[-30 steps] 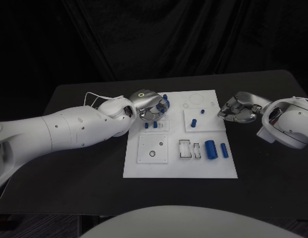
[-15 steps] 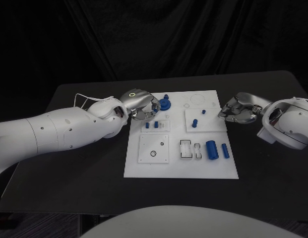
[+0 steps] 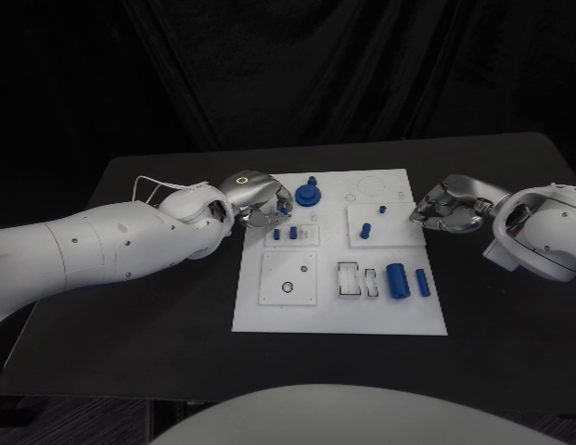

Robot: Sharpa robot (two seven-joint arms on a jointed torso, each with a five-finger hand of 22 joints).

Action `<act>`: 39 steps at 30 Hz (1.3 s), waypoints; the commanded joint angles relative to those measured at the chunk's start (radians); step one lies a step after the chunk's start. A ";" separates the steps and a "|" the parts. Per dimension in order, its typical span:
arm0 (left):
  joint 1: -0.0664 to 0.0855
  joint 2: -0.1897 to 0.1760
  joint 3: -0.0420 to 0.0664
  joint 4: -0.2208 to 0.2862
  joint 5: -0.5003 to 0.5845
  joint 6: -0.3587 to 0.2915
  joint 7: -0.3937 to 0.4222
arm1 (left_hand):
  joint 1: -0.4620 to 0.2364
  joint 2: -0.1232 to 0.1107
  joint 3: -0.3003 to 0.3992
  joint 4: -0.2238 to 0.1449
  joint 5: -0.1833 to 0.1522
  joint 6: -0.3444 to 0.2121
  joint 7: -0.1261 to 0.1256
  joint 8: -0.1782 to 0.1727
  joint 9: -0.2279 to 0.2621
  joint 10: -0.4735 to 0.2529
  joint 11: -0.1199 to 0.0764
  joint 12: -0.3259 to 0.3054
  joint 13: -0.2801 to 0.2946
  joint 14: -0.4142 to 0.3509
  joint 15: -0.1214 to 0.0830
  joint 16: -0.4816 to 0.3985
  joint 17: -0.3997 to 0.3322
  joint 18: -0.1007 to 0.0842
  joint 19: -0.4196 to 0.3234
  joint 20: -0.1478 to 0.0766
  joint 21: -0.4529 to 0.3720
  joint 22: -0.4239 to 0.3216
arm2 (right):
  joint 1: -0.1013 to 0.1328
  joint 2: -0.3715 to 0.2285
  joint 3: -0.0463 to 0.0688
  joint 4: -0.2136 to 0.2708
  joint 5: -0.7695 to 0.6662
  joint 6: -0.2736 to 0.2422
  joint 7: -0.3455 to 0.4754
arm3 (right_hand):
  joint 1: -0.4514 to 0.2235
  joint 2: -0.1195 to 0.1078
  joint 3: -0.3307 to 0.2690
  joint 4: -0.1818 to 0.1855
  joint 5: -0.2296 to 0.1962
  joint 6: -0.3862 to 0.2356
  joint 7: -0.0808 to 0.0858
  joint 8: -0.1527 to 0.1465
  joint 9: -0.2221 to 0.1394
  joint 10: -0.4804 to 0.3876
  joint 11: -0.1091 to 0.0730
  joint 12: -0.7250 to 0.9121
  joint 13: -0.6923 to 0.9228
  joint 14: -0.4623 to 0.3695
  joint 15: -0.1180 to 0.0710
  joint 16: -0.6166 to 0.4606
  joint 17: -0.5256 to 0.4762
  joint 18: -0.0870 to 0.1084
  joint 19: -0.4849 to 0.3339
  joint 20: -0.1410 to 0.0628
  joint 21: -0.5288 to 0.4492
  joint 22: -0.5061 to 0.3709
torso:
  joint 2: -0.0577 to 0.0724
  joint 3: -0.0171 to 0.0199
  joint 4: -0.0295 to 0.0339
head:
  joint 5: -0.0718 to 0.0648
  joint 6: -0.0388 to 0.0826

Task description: Assemble the parts on the task board

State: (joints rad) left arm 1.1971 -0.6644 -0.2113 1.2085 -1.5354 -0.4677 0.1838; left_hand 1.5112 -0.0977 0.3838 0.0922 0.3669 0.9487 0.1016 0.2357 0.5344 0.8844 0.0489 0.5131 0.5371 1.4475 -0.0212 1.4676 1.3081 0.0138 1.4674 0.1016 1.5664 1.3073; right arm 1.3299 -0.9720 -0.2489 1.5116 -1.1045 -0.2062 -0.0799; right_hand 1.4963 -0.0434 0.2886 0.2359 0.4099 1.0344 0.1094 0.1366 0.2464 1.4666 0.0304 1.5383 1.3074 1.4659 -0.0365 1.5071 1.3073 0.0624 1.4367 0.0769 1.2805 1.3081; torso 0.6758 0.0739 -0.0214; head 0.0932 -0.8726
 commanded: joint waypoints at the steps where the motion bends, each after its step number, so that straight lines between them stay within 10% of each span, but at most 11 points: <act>1: -0.002 0.003 0.000 0.001 -0.007 0.018 0.003 | -0.011 -0.001 -0.001 0.003 0.002 -0.003 0.006 -0.007 0.000 0.001 0.006 -0.007 -0.001 0.000 0.006 0.000 0.001 -0.014 0.103 -0.007 0.004 0.263 | -0.003 -0.002 0.001 0.002 -0.001 0.007 -0.022 | 0.002 0.005 0.004 -0.001 0.007 0.000 0.000 0.006 0.001 0.055 0.002 -0.002 0.224 0.076 0.004 -0.006 0.195 0.006 -0.004 -0.001 -0.006 0.172 | 0.000 -0.0007 -0.0010 | -0.001 0.000; 39: -0.006 0.017 0.000 -0.011 -0.007 0.046 -0.017 | -0.009 0.000 0.001 0.000 -0.004 0.000 0.005 -0.011 -0.001 0.013 0.004 -0.007 -0.005 -0.012 0.006 -0.010 -0.020 -0.014 0.103 -0.007 0.004 0.263 | -0.004 0.006 0.001 0.000 -0.001 0.012 -0.022 | 0.002 0.005 0.007 -0.003 0.006 0.000 0.000 0.006 0.002 0.054 0.003 -0.002 0.223 0.075 0.004 -0.006 0.194 0.006 -0.004 -0.001 -0.007 0.171 | -0.001 0.0014 -0.0054 | 0.002 0.000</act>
State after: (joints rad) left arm 1.1960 -0.6444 -0.2101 1.1992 -1.5351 -0.4421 0.1772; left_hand 1.5019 -0.0994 0.3837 0.0923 0.3663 0.9464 0.0999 0.2242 0.5326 0.8876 0.0532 0.5091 0.5306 1.4402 -0.0142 1.4636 1.2876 0.0139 1.4674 0.1016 1.5664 1.3073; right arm 1.3290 -0.9659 -0.2489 1.5119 -1.1045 -0.1993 -0.0829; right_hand 1.4963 -0.0434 0.2914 0.2330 0.4099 1.0344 0.1094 0.1366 0.2476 1.4665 0.0304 1.5383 1.3074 1.4659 -0.0365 1.5070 1.3073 0.0624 1.4367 0.0769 1.2779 1.3077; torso 0.6749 0.0755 -0.0270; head 0.0955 -0.8725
